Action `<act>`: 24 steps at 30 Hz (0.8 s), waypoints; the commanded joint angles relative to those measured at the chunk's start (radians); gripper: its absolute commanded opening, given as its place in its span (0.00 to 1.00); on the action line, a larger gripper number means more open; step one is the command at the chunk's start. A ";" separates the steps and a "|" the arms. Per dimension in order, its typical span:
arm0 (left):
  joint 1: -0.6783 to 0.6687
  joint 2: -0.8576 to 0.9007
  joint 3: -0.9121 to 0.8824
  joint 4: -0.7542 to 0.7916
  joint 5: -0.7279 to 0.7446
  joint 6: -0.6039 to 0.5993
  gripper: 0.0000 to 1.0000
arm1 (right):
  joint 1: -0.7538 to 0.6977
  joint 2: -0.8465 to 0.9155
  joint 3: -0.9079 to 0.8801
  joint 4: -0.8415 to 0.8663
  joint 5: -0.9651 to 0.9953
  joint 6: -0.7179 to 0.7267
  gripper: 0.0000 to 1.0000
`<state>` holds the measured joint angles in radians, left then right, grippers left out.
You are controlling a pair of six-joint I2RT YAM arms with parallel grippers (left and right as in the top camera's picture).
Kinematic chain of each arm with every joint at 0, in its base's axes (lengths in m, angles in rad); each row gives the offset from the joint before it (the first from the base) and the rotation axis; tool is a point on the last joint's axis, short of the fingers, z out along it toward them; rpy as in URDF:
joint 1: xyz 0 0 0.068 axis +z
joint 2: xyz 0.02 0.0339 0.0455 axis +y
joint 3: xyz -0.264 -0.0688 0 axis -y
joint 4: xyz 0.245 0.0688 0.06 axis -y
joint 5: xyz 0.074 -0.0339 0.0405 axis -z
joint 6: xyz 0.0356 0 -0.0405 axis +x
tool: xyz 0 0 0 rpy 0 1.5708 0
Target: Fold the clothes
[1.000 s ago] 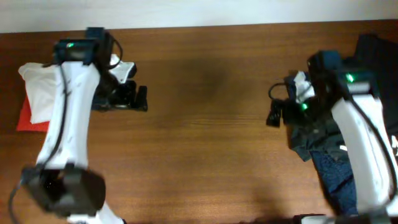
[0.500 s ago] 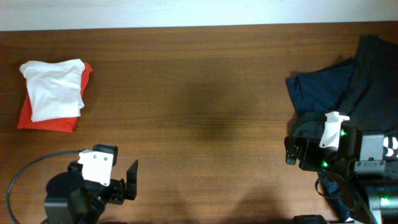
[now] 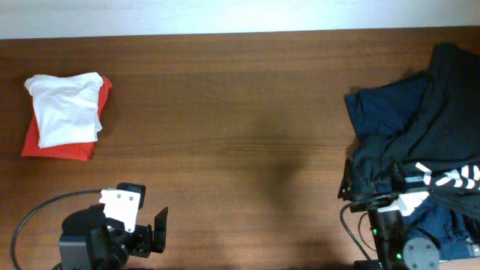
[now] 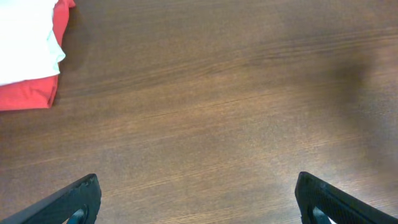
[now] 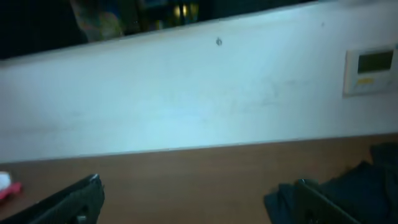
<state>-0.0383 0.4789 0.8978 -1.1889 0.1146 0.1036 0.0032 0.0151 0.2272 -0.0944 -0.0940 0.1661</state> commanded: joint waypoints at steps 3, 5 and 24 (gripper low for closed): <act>0.000 -0.005 -0.003 0.002 -0.007 -0.012 0.99 | -0.003 -0.011 -0.222 0.181 0.105 -0.020 0.98; 0.000 -0.005 -0.003 0.002 -0.007 -0.012 0.99 | -0.004 -0.010 -0.221 0.019 0.066 -0.020 0.99; 0.000 -0.109 -0.110 0.083 0.005 -0.012 0.99 | -0.004 -0.007 -0.222 0.018 0.065 -0.020 0.99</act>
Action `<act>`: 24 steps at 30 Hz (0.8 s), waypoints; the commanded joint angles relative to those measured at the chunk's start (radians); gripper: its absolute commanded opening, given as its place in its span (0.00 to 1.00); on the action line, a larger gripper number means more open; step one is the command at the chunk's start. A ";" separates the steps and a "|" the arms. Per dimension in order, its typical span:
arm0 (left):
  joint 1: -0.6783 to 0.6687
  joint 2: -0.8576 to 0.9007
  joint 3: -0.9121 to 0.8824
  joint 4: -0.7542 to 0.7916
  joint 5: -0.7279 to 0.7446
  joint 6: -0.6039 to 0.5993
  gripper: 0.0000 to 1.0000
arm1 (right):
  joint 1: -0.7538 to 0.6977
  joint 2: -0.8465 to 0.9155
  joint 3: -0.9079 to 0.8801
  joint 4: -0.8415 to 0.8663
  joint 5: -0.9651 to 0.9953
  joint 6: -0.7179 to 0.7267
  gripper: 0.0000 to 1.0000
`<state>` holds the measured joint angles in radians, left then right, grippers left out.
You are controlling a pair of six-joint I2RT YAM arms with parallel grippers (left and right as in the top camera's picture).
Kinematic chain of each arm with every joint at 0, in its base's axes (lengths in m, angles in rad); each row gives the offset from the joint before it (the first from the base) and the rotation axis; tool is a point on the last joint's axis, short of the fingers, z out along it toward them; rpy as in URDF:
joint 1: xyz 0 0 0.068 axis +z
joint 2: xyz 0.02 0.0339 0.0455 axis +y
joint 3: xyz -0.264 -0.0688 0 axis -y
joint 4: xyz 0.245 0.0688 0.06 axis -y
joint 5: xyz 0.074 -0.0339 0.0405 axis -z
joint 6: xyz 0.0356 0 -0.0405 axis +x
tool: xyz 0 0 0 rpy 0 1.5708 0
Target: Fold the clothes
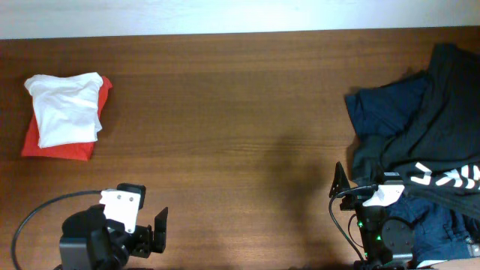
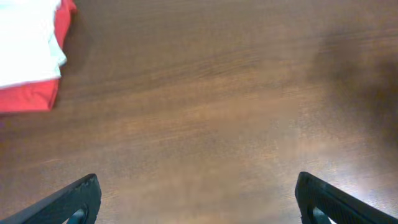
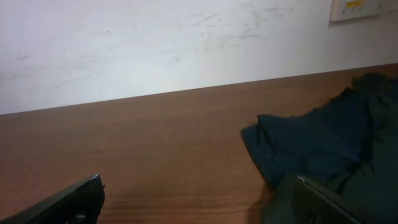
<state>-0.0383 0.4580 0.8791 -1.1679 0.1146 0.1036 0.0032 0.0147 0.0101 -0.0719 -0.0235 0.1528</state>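
Note:
A heap of dark clothes (image 1: 420, 142) lies at the table's right end: a navy garment (image 3: 311, 146) and a black one with white lettering (image 1: 450, 176). At the far left sits a folded white garment (image 1: 67, 109) on a folded red one (image 1: 60, 146). My left gripper (image 2: 198, 199) is open above bare wood near the front edge, left of centre. My right gripper (image 3: 198, 199) is open at the near left edge of the heap, its right finger (image 3: 323, 202) against dark cloth, nothing held.
A white wall (image 3: 155, 43) runs behind the table's far edge, with a wall panel (image 3: 360, 7) at upper right. Bare wooden tabletop (image 1: 240, 127) stretches between the folded stack and the heap. A black cable (image 1: 37, 214) loops beside the left arm.
My right gripper has tipped downward and shifted slightly left at the heap's edge; its view now shows more table and cloth. The left gripper barely moved.

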 commanded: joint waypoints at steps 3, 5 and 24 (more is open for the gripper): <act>0.000 -0.225 -0.378 0.379 0.024 -0.013 0.99 | -0.004 -0.006 -0.005 -0.004 -0.005 -0.007 0.98; 0.000 -0.316 -0.593 0.718 0.060 -0.013 0.99 | -0.004 -0.006 -0.005 -0.004 -0.006 -0.007 0.99; 0.000 -0.453 -0.870 1.099 0.019 -0.004 0.99 | -0.004 -0.006 -0.005 -0.004 -0.006 -0.007 0.99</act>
